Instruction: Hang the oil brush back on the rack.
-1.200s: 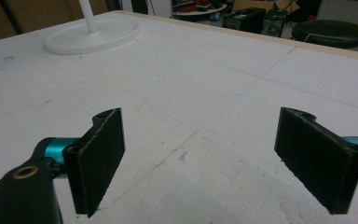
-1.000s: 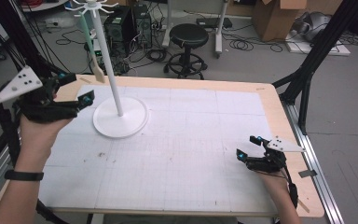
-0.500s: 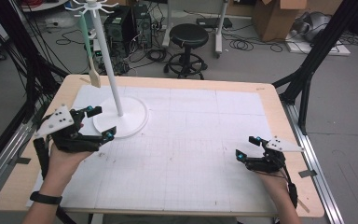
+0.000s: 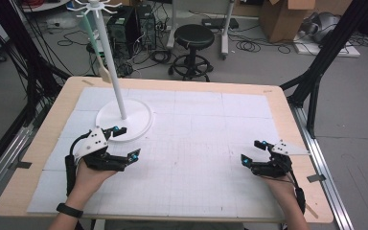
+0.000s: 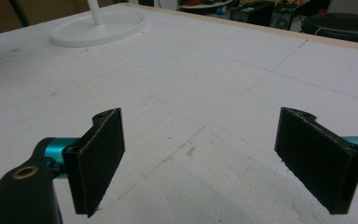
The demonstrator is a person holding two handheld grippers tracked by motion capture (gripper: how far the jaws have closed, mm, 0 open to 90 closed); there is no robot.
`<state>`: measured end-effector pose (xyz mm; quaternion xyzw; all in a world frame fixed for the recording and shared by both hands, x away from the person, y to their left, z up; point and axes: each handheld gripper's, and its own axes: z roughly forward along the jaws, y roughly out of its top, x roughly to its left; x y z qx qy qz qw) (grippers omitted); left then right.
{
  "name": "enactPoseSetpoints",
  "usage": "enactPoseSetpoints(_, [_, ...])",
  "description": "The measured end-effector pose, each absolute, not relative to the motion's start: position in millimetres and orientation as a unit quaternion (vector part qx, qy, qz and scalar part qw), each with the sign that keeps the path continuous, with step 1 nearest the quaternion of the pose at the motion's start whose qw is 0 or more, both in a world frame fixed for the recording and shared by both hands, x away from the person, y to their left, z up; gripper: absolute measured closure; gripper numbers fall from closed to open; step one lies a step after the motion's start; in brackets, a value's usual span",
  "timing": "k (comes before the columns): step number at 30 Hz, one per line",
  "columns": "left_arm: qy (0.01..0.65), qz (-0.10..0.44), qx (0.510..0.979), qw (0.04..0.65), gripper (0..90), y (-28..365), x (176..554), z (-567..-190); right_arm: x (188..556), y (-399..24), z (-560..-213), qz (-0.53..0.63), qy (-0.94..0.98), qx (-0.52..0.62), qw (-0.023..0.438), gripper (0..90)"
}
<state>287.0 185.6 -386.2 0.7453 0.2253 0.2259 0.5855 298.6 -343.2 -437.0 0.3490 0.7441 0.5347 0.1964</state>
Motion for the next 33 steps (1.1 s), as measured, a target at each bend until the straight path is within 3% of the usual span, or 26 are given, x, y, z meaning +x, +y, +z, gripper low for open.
enactPoseSetpoints(18, [0.246, 0.203, 0.748, 0.582, 15.9, 173.0, 292.0, -423.1, 294.8, -341.7, -436.8, 0.533, 0.749, 0.343, 0.192, 15.0])
enactPoseSetpoints(33, [0.27, 0.198, 0.735, 0.59, 15.9, 182.1, 295.2, -427.6, 287.2, -341.5, -436.0, 0.529, 0.75, 0.344, 0.2, 15.0])
